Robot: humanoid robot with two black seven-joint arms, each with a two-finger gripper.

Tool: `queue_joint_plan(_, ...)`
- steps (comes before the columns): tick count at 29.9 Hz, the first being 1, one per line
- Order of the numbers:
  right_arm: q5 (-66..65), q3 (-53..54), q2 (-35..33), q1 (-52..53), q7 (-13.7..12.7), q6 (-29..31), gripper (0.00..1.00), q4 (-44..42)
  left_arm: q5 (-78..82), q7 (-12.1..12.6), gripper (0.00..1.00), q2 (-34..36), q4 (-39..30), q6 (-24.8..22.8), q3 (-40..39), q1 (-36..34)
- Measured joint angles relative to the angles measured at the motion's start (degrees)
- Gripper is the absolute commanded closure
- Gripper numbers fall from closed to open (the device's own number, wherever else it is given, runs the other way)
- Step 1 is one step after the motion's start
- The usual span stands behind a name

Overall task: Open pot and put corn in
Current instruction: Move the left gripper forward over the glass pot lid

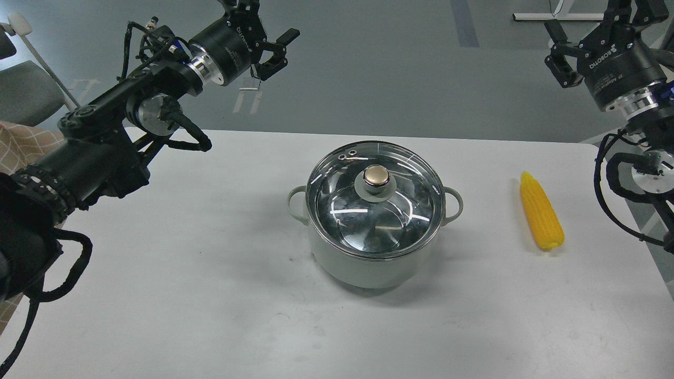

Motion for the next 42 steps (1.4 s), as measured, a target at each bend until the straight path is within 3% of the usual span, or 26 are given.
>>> queue_joint_plan(20, 0.44, 4.02, -1.67, -4.85, 0.00, 1.05, 0.00, 0.11, -0.32, 1.02, 0.02, 0.12, 0.92, -0.01, -1.36, 3.74)
queue_joint_plan(27, 0.47, 4.98, -2.89, -6.16, 0.00, 1.39, 0.00, 0.41, -0.36, 1.14, 0.02, -0.18, 4.72, -0.01, -4.91, 3.74)
queue_joint_plan(39, 0.39, 5.15, -3.19, -6.18, 0.00, 1.15, 0.00, 0.37, 0.01, -3.92, 0.02, -3.23, 7.26, -0.01, -5.36, 4.94)
queue_joint_plan(42, 0.31, 5.21, -3.24, -6.25, 0.00, 0.98, 0.00, 0.33, 0.49, -6.71, 0.02, -3.70, 7.21, -0.01, -5.12, 5.56)
